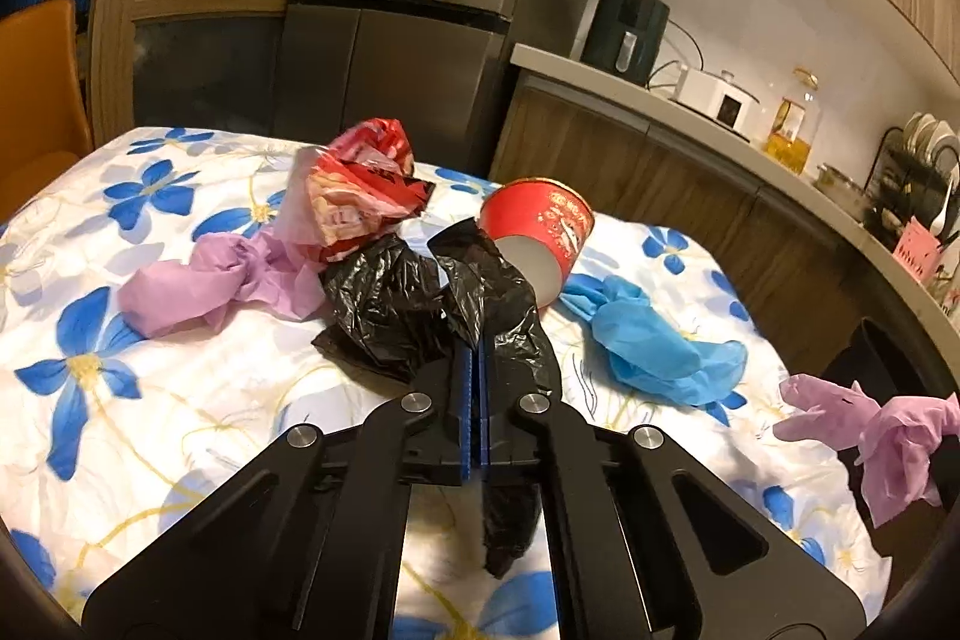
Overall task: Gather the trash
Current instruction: 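Carry the black bag and pink glove with both tools over the bin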
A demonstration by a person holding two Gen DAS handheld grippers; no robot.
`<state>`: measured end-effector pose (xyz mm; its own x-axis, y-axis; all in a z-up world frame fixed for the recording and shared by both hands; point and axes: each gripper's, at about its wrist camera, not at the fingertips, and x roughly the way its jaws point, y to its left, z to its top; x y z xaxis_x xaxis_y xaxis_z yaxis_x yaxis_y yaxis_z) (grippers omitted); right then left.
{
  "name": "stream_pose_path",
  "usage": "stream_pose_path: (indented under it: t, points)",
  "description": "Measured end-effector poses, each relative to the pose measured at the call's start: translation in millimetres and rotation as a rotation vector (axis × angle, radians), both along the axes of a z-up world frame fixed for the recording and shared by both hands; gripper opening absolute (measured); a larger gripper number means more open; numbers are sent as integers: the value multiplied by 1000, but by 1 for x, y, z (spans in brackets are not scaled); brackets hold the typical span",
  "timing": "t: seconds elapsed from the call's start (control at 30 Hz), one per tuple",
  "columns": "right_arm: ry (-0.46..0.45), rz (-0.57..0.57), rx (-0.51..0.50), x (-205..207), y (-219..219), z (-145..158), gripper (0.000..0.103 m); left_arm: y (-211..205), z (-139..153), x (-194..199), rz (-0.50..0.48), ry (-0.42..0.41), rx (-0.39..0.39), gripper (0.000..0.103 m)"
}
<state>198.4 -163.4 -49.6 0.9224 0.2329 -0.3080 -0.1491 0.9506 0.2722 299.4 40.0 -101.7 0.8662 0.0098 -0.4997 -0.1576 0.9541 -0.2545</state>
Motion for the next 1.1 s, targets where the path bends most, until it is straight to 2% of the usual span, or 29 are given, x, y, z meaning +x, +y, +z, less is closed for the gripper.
stream_pose_path:
  t: [0.23,0.47,0.73,1.1]
  points:
    - [-29,-4,11,-13,-9,10,3,-5,29,-47,4,-75,-23,0]
    - [-49,6,20,-31,-13,19,3,-24,52,-86,13,-99,25,0]
    - [-86,-1,25,-52,-25,32,3,-49,68,-107,-19,-133,59,0]
    - [-127,-53,43,-65,-53,44,3,-89,85,-115,-84,-172,94,0]
